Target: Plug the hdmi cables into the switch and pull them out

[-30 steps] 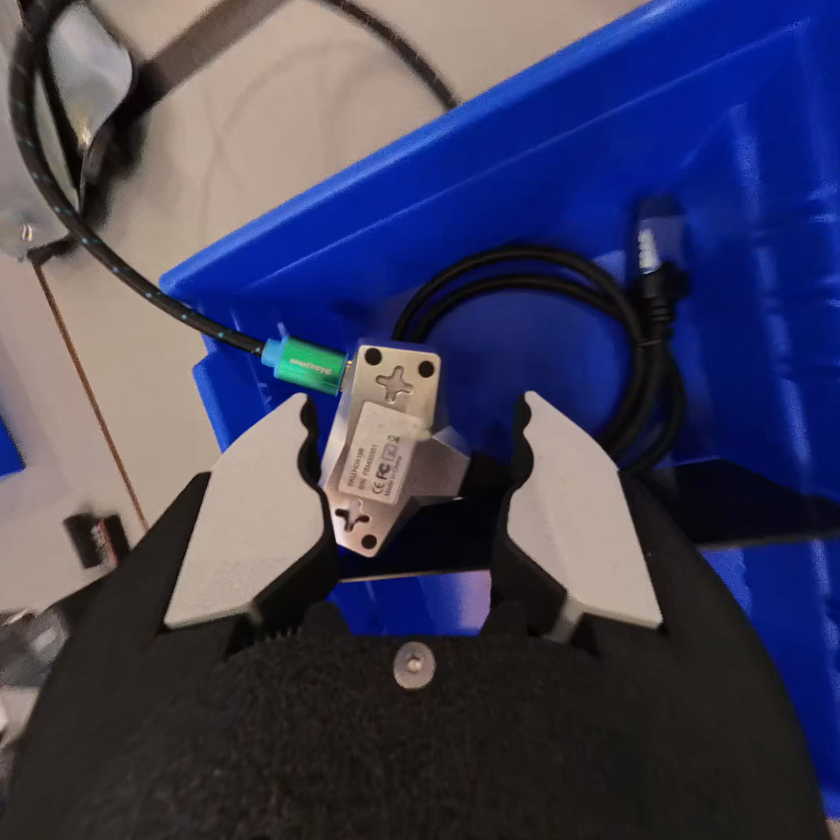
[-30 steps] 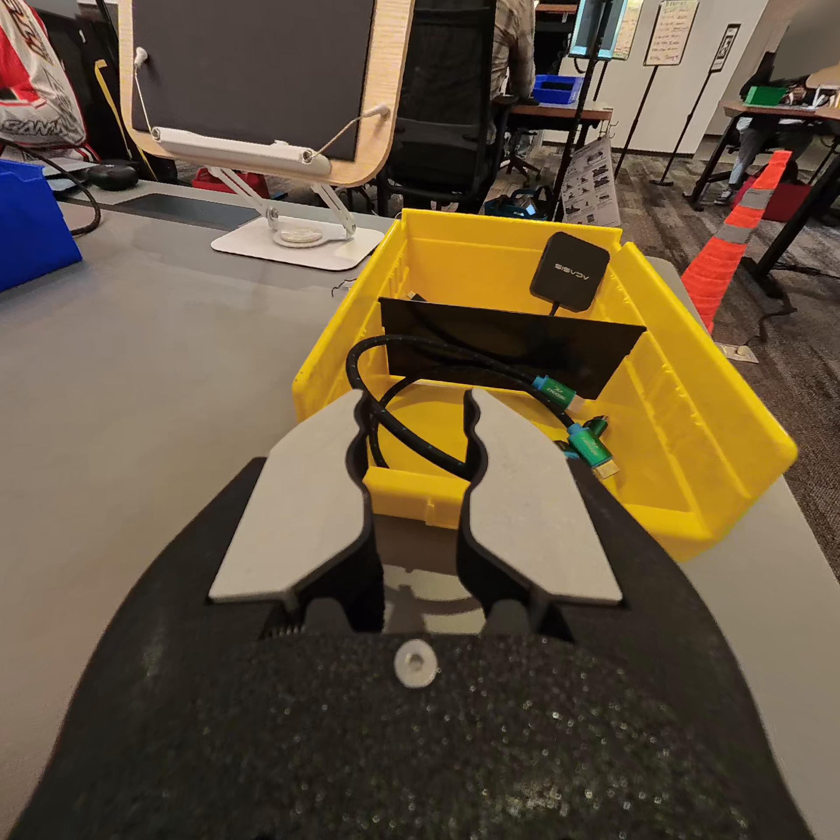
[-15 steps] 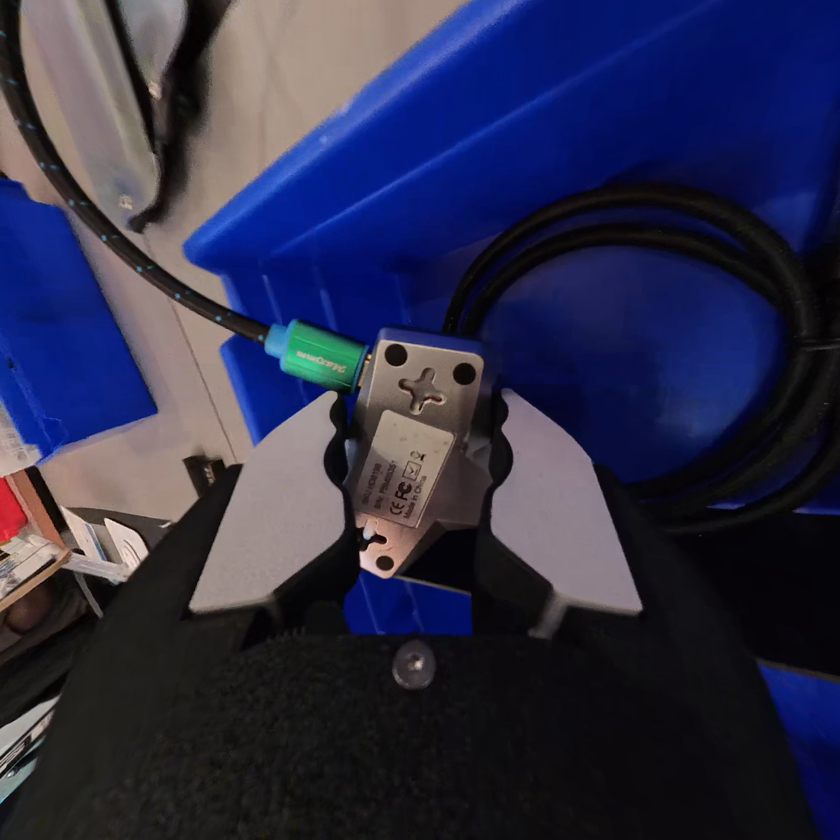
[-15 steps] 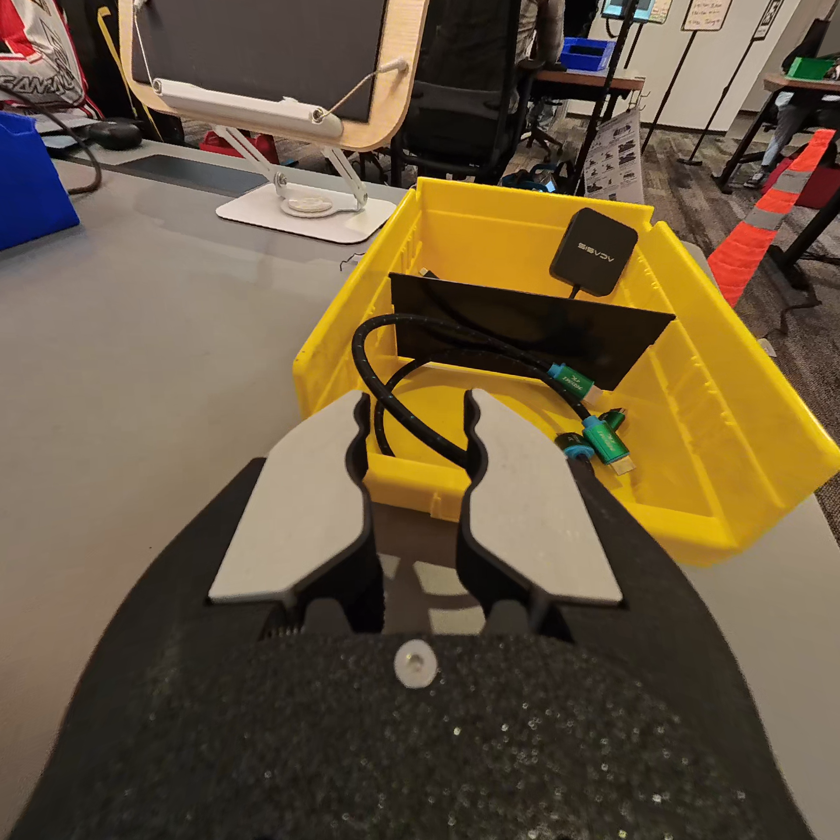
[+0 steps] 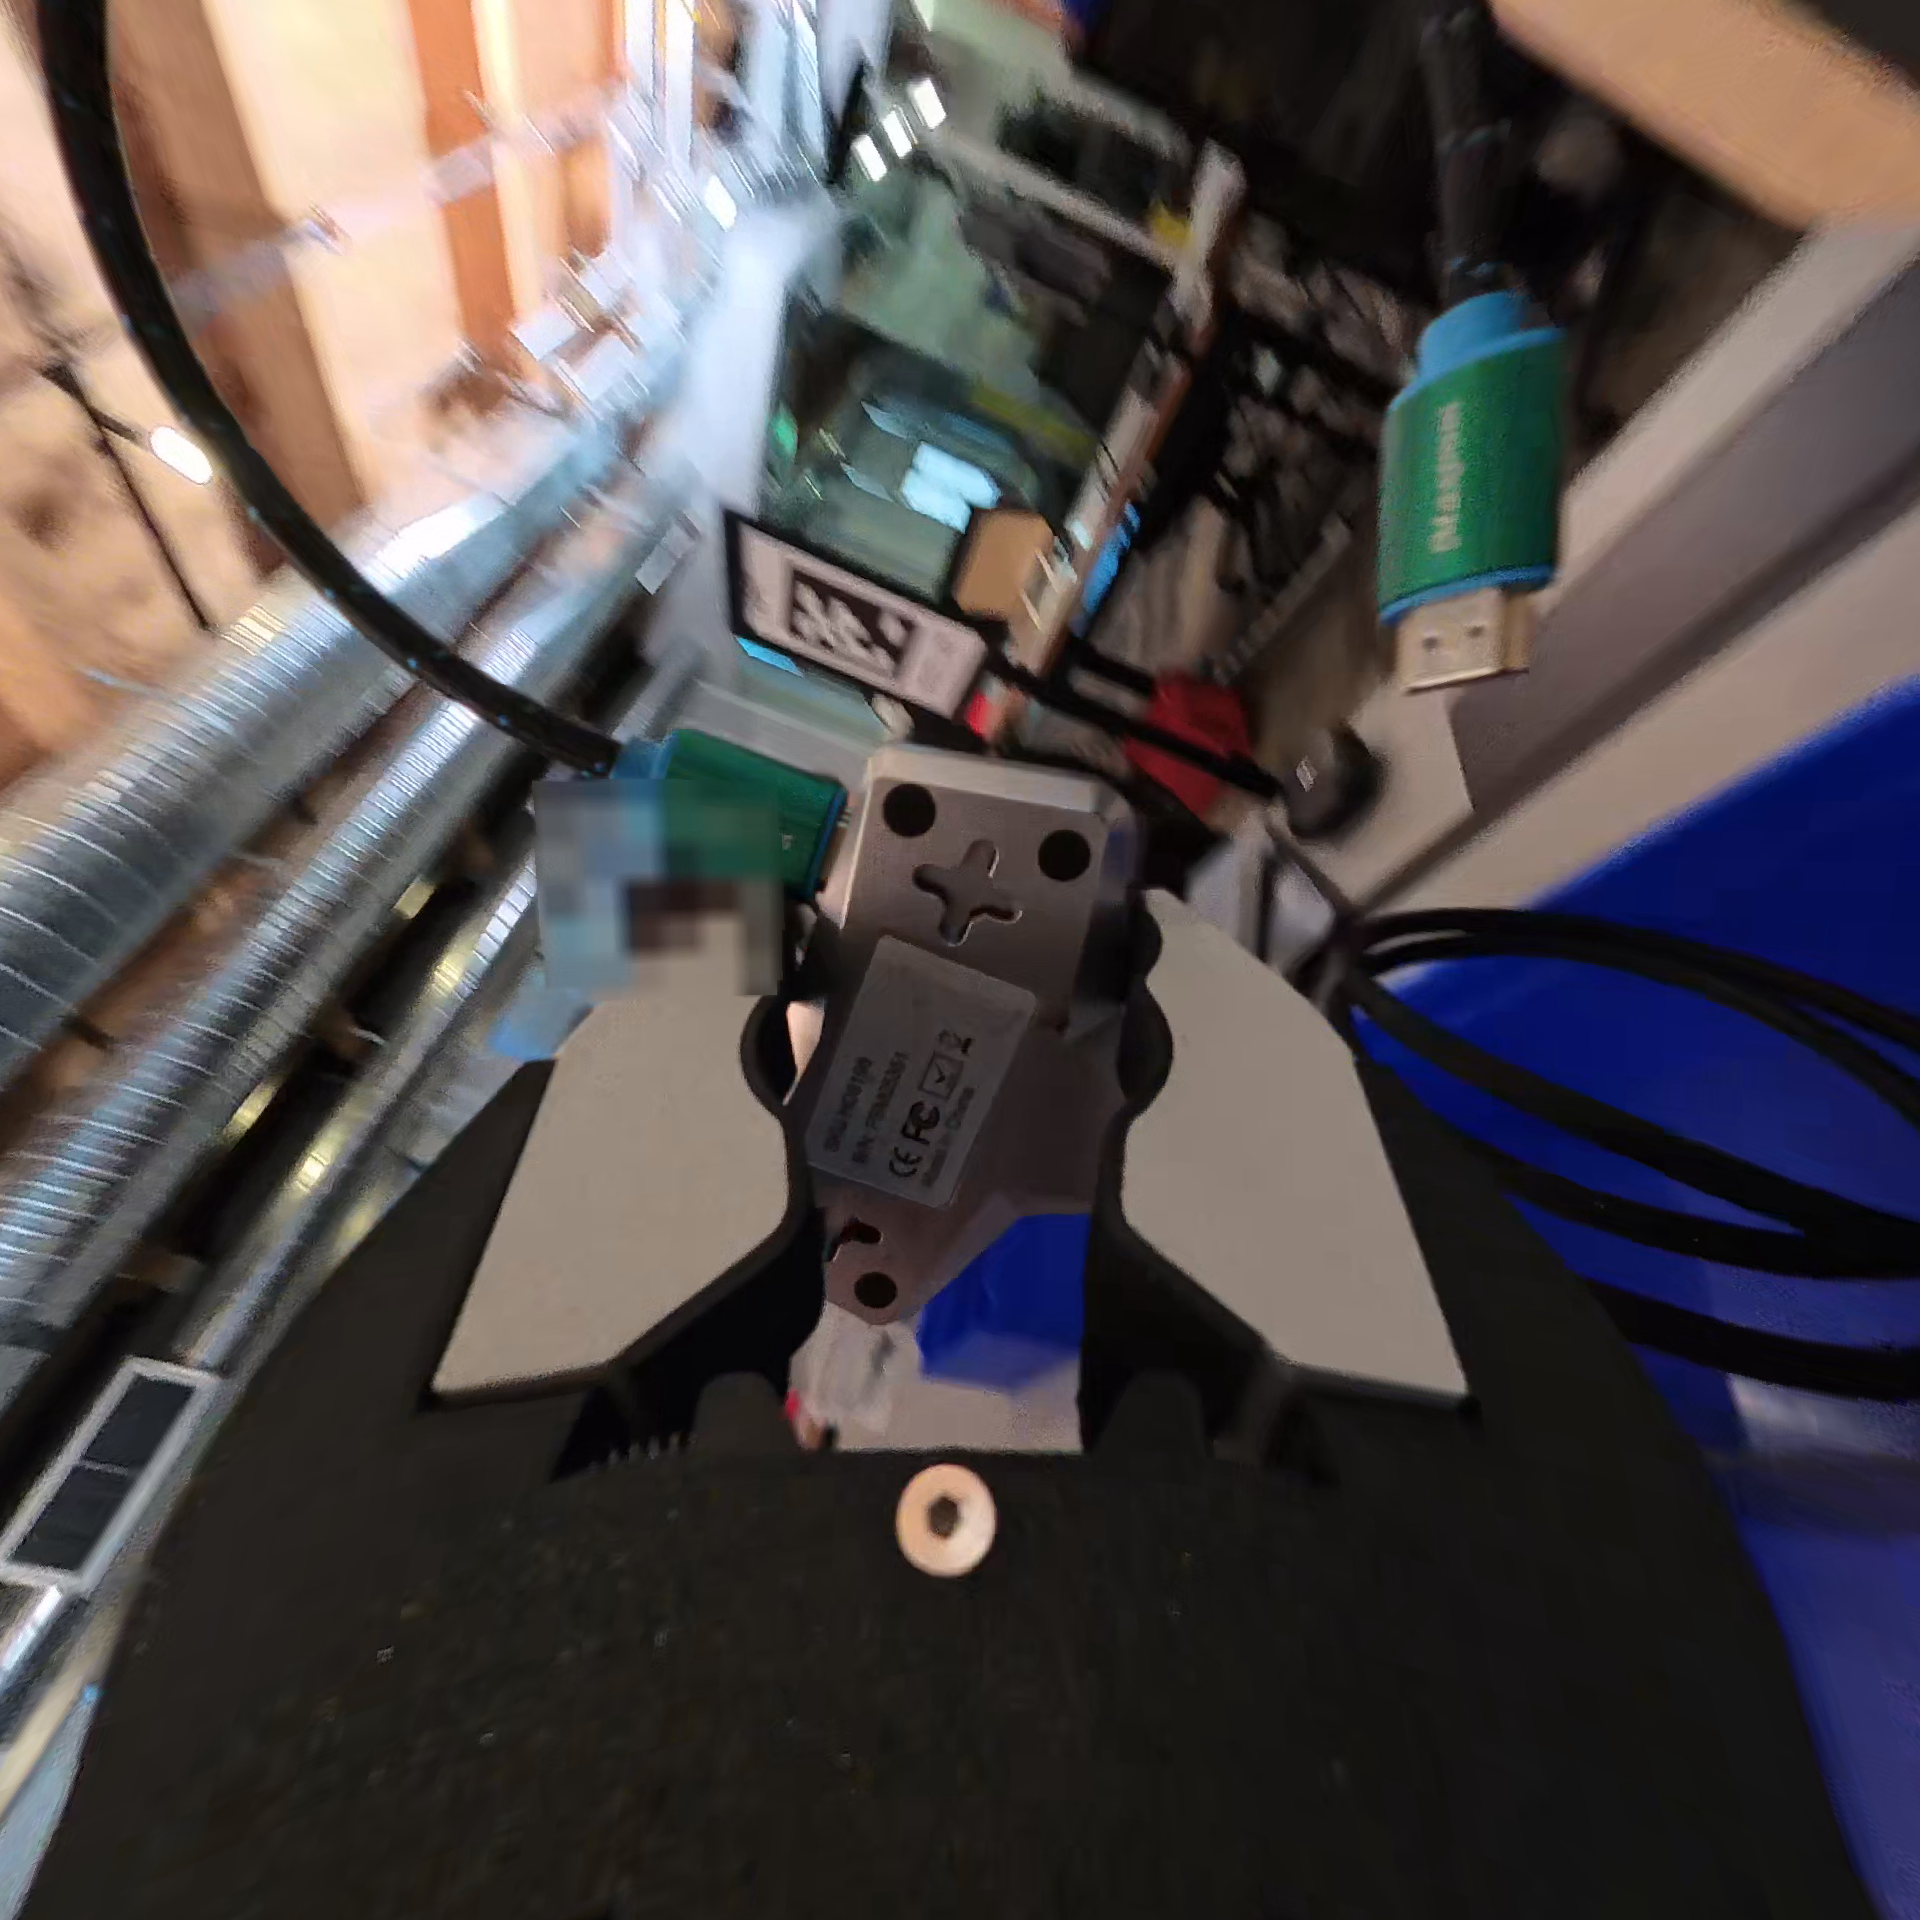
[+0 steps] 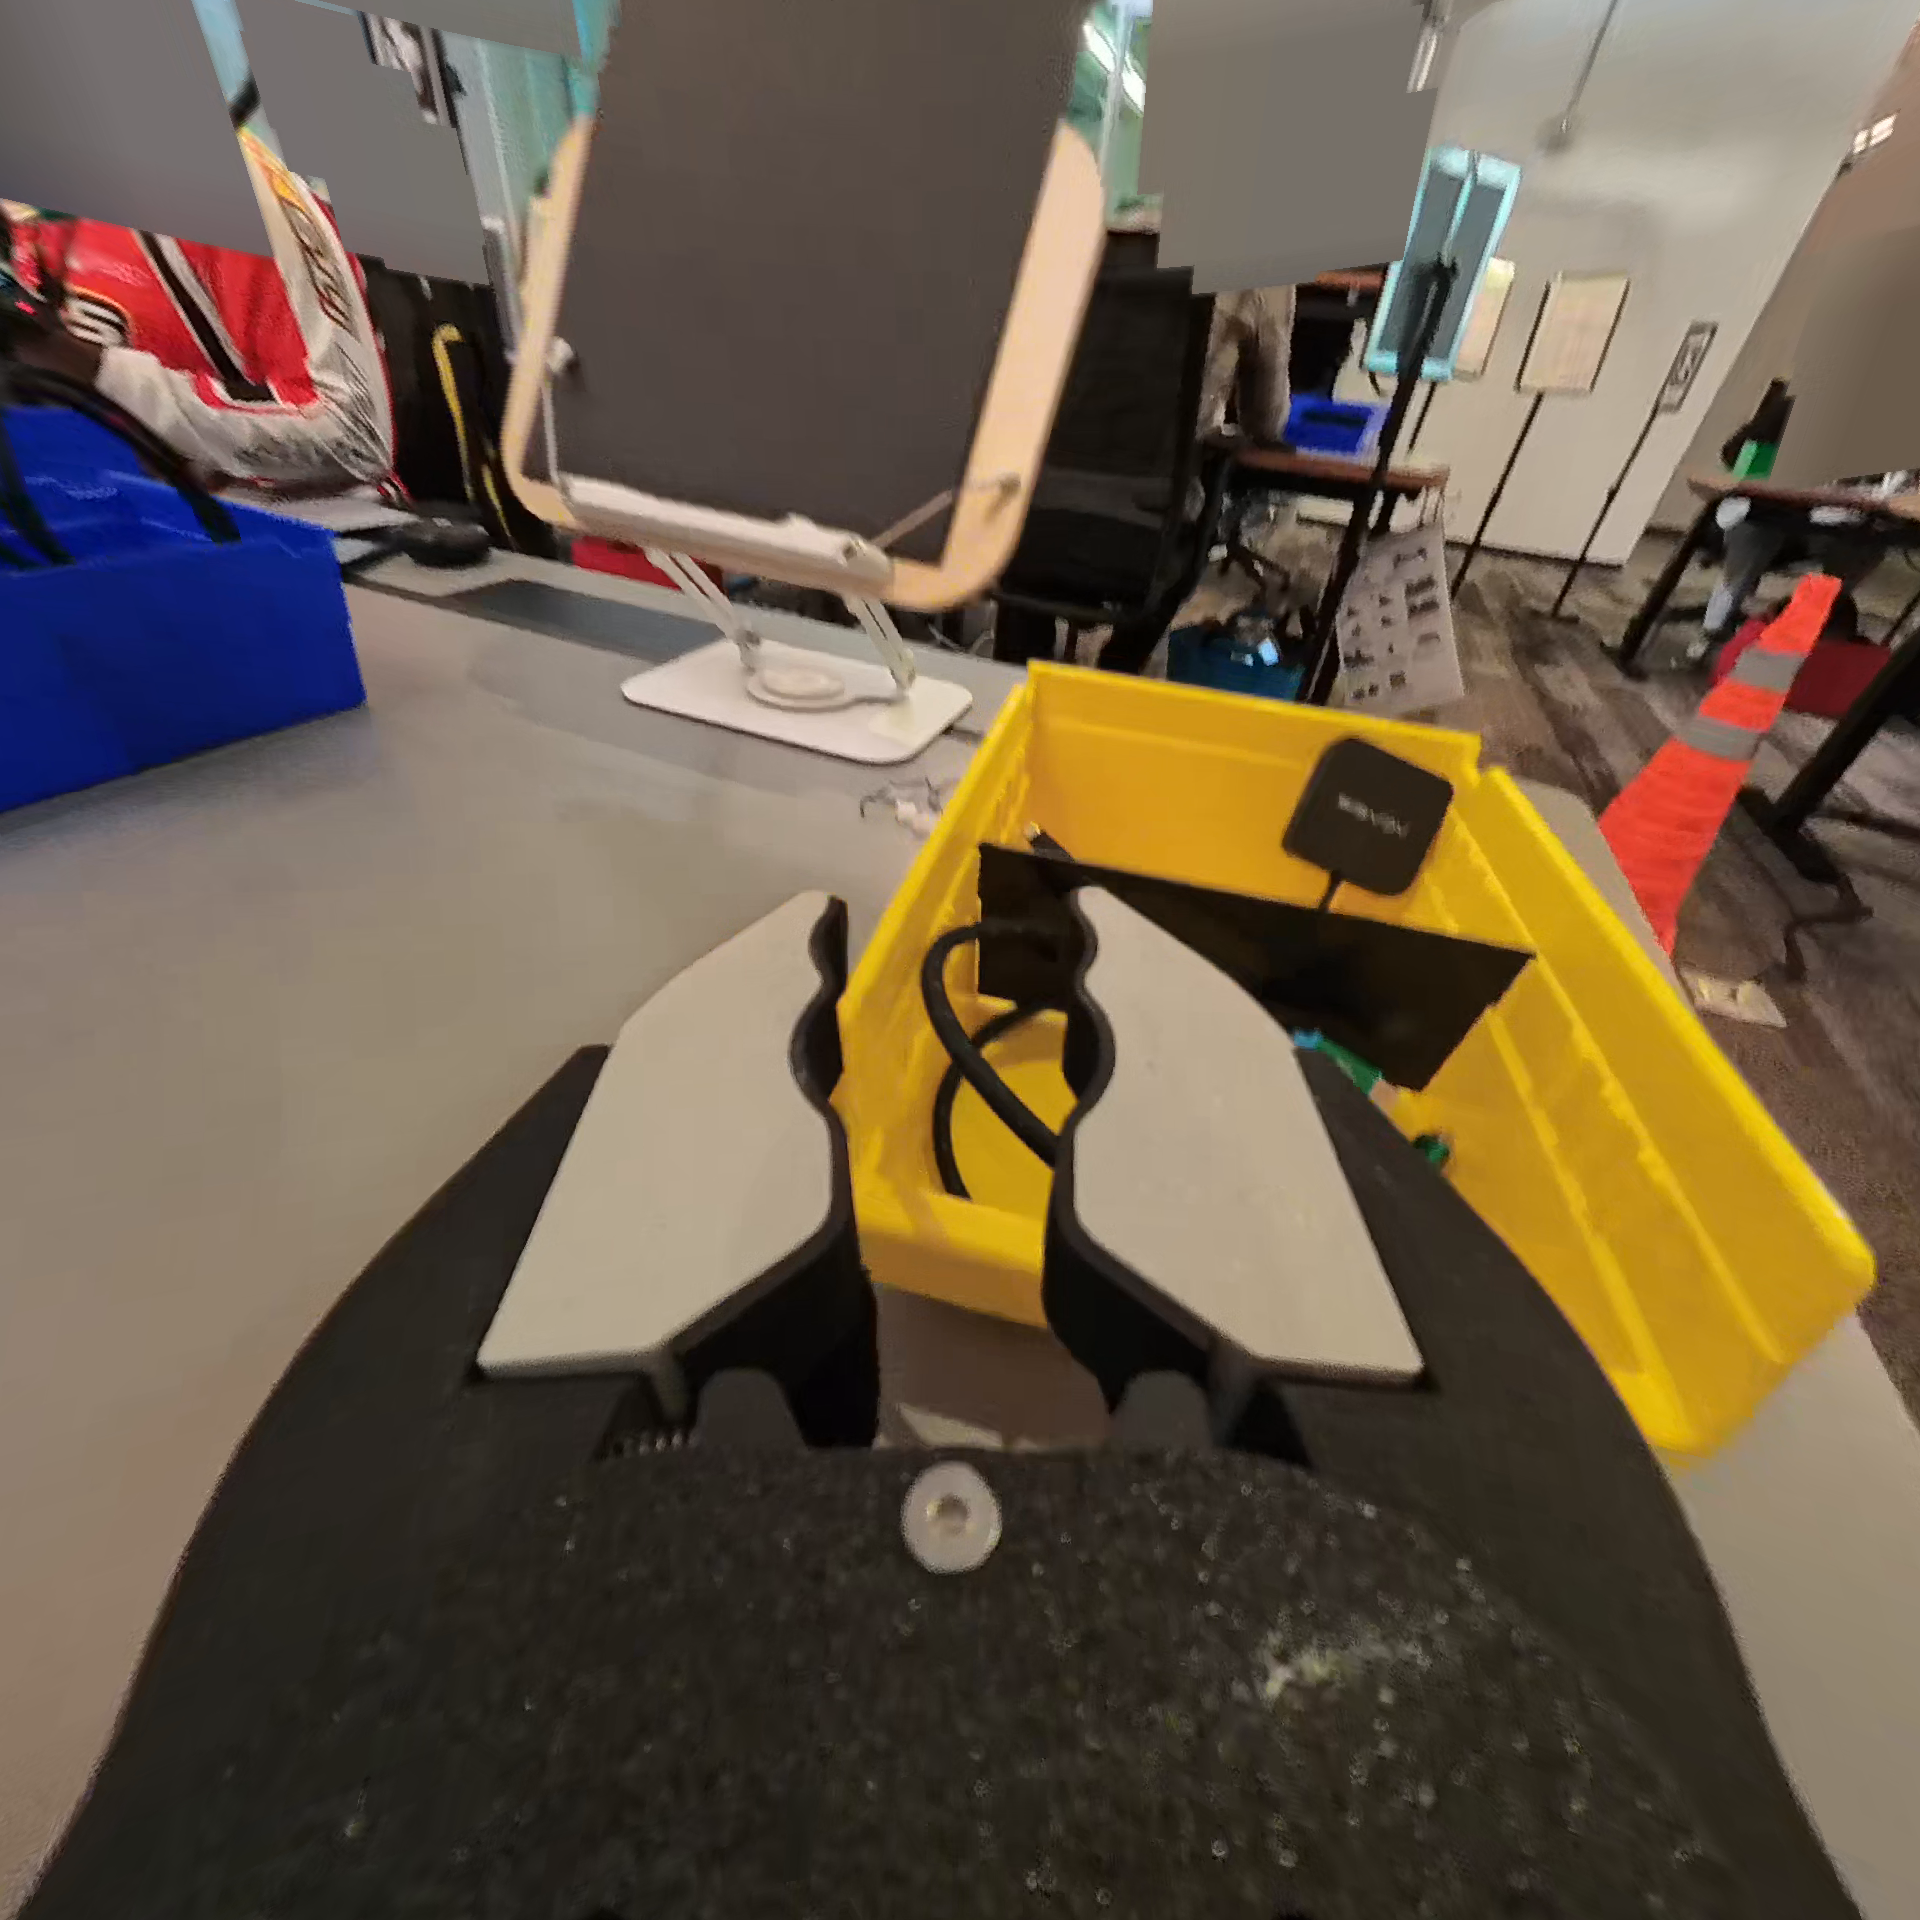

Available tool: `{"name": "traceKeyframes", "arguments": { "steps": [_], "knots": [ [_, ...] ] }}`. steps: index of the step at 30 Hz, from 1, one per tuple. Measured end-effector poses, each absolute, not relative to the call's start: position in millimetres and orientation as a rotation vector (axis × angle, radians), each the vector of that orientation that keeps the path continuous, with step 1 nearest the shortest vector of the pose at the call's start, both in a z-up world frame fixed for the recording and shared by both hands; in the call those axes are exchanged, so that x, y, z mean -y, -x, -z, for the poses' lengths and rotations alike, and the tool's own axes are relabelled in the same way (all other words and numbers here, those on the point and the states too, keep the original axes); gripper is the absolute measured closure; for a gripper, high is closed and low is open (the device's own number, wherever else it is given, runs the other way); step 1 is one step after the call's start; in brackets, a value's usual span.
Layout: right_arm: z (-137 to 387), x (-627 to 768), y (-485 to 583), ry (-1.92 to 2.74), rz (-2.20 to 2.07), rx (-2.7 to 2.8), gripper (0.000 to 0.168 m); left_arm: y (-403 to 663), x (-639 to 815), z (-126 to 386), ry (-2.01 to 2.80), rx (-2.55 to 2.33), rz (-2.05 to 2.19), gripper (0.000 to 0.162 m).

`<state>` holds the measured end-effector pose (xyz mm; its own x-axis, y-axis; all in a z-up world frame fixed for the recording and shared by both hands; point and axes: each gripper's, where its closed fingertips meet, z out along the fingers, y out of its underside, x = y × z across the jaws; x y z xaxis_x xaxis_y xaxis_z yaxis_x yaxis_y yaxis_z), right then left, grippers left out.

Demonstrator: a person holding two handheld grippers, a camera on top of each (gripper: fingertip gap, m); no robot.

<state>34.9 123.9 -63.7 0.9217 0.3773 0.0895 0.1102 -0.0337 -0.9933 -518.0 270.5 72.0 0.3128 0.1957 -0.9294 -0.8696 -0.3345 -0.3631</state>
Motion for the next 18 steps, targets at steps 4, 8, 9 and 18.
{"name": "traceKeyframes", "arguments": {
  "steps": [4, 8, 9, 18],
  "knots": [
    [23, -119, 2, 1.479, -0.356, 0.478, 0.121, 456, -248, -117, 1.227, -0.695, -1.23, 0.101],
    [-22, -113, 69, 1.357, -0.583, 0.674, 0.116, 385, -221, -149, 0.921, -0.746, -1.207, 0.102],
    [-31, -114, 82, 1.331, -0.604, 0.721, 0.116, 372, -218, -158, 0.883, -0.748, -1.198, 0.102],
    [-88, -139, 118, 1.236, -0.842, 0.74, 0.116, 302, -201, -196, 0.76, -0.763, -0.905, 0.102]
  ]
}}
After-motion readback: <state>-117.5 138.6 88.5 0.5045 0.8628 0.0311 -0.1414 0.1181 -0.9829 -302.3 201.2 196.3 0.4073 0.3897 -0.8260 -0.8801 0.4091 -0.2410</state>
